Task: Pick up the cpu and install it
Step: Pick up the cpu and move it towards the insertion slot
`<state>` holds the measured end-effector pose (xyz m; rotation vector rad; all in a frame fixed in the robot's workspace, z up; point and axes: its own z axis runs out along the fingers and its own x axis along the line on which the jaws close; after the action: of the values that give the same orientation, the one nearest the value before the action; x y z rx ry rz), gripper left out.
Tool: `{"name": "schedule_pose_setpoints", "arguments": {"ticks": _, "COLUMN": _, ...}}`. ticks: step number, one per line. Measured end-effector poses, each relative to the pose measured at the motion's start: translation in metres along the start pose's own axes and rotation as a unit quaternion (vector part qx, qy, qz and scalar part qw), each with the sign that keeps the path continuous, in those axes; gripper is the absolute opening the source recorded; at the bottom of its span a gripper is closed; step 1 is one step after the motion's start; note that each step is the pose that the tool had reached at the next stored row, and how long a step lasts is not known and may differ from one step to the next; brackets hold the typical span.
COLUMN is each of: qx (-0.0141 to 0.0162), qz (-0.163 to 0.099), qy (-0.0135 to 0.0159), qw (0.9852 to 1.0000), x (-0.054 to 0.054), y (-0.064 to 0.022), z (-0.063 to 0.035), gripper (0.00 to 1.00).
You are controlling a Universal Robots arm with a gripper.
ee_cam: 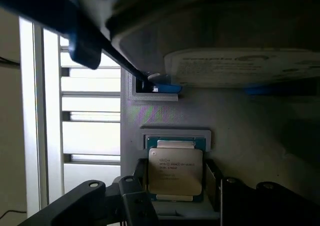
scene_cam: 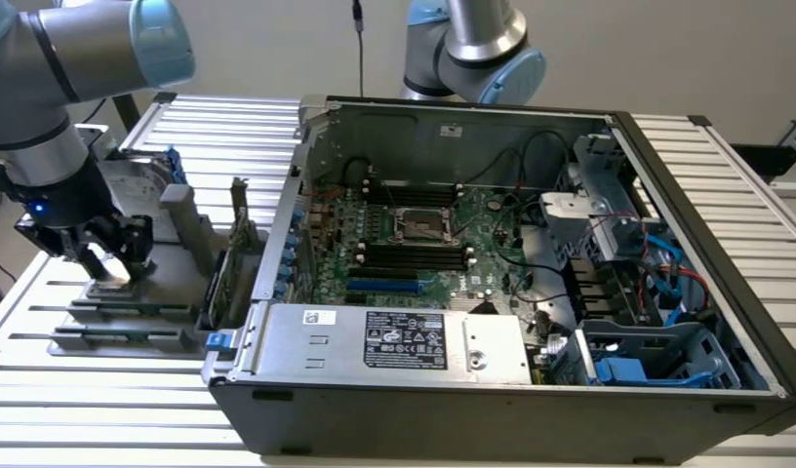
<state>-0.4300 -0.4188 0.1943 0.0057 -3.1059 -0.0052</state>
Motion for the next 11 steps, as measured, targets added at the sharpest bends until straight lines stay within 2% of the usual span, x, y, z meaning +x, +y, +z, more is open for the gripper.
{"name": "schedule_pose_setpoints", "arguments": {"ticks": 3, "qx": 0.0, "qz": 0.0, "qy": 0.0, "qw": 1.0, "x": 0.0, "y": 0.0001, "z": -0.0108, "gripper": 0.55}}
{"name": "schedule_pose_setpoints", "arguments": {"ticks": 11, "qx": 0.0, "qz": 0.0, "qy": 0.0, "qw": 1.0, "x": 0.001, "y": 0.0002, "z": -0.0472, "gripper": 0.55}}
